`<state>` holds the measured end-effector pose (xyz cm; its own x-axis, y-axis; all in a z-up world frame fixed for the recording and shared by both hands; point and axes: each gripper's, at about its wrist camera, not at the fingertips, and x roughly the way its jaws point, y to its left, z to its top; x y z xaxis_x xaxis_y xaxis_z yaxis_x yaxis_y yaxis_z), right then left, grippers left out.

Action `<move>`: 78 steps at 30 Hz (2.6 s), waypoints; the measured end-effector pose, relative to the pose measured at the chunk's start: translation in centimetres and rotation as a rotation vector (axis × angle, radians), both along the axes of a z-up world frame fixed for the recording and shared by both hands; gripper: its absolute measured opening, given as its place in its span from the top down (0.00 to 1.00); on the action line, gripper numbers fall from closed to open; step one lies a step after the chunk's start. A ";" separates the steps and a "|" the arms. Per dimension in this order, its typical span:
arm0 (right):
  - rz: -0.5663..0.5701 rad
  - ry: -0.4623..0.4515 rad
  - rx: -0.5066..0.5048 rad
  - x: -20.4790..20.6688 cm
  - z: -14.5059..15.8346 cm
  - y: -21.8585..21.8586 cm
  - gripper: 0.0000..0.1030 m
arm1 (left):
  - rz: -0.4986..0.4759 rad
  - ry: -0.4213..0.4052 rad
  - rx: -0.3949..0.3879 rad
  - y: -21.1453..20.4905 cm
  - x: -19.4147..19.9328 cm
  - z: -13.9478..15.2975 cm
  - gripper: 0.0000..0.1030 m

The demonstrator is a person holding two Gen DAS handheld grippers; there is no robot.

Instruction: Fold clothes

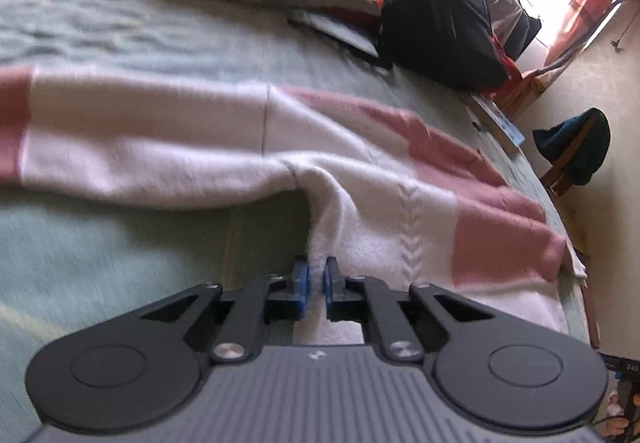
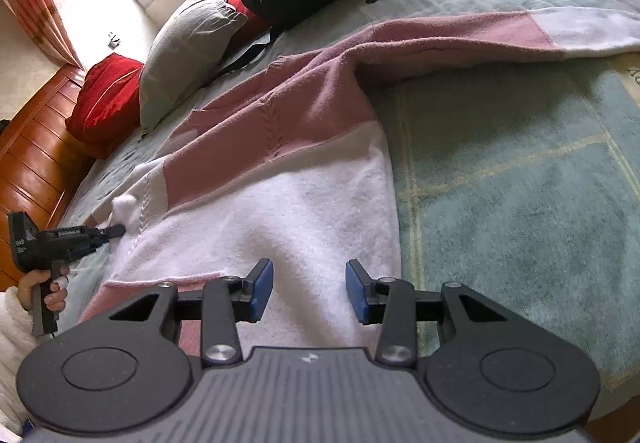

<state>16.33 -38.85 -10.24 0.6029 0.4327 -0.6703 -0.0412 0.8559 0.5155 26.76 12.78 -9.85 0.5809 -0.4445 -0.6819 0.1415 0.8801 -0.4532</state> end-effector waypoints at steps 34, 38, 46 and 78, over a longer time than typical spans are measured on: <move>0.108 -0.255 -0.466 -7.5 -0.1 7.9 0.04 | -0.272 -0.197 0.566 -9.4 -19.6 1.4 0.24; 0.185 -0.358 -0.450 -5.4 1.2 11.5 0.03 | -0.305 -0.258 0.571 -12.0 -18.4 2.1 0.24; 0.218 -0.268 -0.460 -4.8 -2.7 11.3 0.00 | -0.271 -0.153 0.518 -10.9 -19.6 -0.3 0.13; 0.090 -0.268 -0.273 -3.0 -0.8 9.1 0.00 | -0.122 -0.118 0.385 -12.0 -11.2 -1.4 0.02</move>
<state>13.38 -29.71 -11.08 0.7400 0.3193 -0.5920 -0.2249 0.9469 0.2296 15.54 0.79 -11.30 0.6238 -0.2406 -0.7436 0.2868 0.9555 -0.0685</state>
